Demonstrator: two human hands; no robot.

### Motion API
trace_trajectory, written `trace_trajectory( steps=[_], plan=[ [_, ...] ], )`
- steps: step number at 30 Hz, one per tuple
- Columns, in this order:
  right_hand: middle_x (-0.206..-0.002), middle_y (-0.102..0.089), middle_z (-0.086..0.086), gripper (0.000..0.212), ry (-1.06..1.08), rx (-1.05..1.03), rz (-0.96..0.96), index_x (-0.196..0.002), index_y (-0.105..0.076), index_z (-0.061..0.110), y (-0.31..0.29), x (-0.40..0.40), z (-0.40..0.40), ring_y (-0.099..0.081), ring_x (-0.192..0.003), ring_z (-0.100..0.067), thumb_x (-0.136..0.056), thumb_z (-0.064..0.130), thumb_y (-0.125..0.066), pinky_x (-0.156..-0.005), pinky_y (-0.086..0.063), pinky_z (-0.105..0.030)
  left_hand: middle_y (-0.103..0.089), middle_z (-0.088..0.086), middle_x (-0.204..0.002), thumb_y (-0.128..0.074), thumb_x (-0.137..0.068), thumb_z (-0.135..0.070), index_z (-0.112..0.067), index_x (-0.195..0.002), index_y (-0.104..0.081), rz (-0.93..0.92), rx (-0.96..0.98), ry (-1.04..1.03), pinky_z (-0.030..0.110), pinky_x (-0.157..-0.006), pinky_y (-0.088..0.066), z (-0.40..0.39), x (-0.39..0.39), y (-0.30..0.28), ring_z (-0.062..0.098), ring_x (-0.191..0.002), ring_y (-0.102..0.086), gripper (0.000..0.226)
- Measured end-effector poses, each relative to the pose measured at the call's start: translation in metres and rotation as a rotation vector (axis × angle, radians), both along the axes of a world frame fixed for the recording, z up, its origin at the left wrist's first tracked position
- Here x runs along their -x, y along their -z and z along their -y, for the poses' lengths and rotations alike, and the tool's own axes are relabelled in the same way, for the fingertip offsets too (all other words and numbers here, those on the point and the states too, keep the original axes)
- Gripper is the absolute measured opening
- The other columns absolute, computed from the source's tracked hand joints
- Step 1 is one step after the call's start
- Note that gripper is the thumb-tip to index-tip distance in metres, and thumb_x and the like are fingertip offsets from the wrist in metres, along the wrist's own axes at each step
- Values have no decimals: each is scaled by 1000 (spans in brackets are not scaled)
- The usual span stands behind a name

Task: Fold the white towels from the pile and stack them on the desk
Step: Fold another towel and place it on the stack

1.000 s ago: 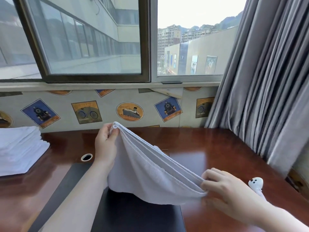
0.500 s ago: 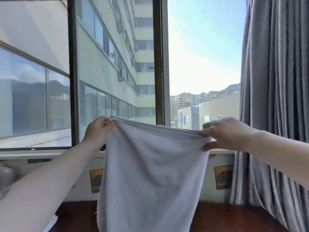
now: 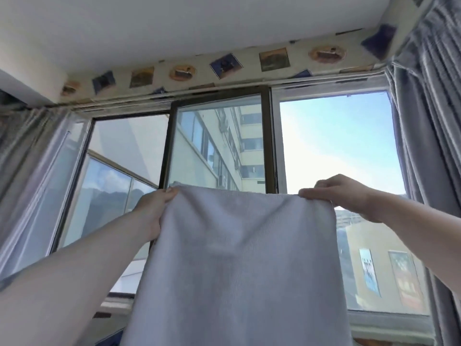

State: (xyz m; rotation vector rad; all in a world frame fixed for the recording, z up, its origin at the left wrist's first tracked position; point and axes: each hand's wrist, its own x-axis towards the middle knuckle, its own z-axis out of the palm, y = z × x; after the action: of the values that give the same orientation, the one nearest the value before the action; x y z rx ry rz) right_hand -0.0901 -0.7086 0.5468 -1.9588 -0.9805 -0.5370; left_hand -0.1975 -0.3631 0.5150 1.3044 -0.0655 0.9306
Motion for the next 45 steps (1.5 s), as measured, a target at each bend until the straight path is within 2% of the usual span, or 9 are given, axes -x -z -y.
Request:
trace_trajectory(
  steps=[4,11,16,19,22,30,35,40,45],
  plan=[
    [-72,-54,-1,60,117,160,148,-69,-61,9,3,4,2,-51,-69,-15,-54,65,-76,-67,-39,-29,-68,13,-95,-56,-97,-17,-9,-103,-68,-47,-52,-61,30,-71,-47,7,12,0,28,-83,-63,15],
    [-87,-57,5,38,52,462,414,-64,-58,20,26,14,-10,-51,-71,-3,-85,51,-63,-68,-40,-16,-65,13,-95,-55,-98,-26,-11,-96,-64,-98,-272,-304,33,-77,-45,-11,30,20,27,-84,-62,17],
    [-90,-55,10,26,-157,456,447,-67,-56,32,52,28,-14,-54,-79,-5,-80,41,-77,-76,-46,-27,-64,11,-105,-52,-99,-23,-19,-96,-63,81,-101,-529,42,-91,-46,-20,28,36,26,-96,-57,12],
    [-86,-49,11,33,-245,466,459,-63,-54,25,76,34,-19,-51,-77,-6,-74,33,-84,-73,-43,-26,-60,1,-88,-48,-101,-21,-22,-92,-61,125,-75,-617,32,-76,-42,-15,23,46,22,-88,-52,16],
    [-88,-43,7,44,-376,393,464,-57,-47,14,100,47,-22,-47,-81,-10,-78,28,-82,-70,-37,-26,-57,3,-84,-48,-102,-22,-19,-91,-62,102,-3,-582,30,-78,-40,-13,19,57,21,-86,-50,19],
    [-80,-50,14,27,-922,84,255,-64,-56,37,149,85,-46,-52,-85,-11,-79,53,-73,-74,-39,-15,-64,13,-90,-47,-102,-15,-6,-116,-61,-21,190,-344,42,-82,-51,-16,22,99,27,-81,-60,21],
    [-78,-50,20,16,-808,111,660,-80,-57,48,158,94,-74,-43,-85,-2,-89,61,-58,-79,-30,-24,-63,12,-91,-52,-100,-20,-5,-88,-67,-94,256,-443,32,-78,-46,-17,18,115,25,-85,-59,25],
    [-84,-56,13,25,-865,198,419,-78,-65,37,153,100,-69,-42,-99,-12,-92,55,-56,-90,-25,-30,-53,10,-108,-44,-101,-20,-15,-110,-55,-181,233,-562,35,-87,-45,-31,17,109,20,-96,-49,14],
    [-84,-58,12,22,-870,198,306,-78,-70,28,154,102,-68,-40,-103,-11,-89,45,-62,-93,-27,-31,-55,17,-136,-35,-104,-23,-2,-136,-52,-143,308,-630,41,-98,-47,-37,8,113,19,-97,-48,42]
  ],
)
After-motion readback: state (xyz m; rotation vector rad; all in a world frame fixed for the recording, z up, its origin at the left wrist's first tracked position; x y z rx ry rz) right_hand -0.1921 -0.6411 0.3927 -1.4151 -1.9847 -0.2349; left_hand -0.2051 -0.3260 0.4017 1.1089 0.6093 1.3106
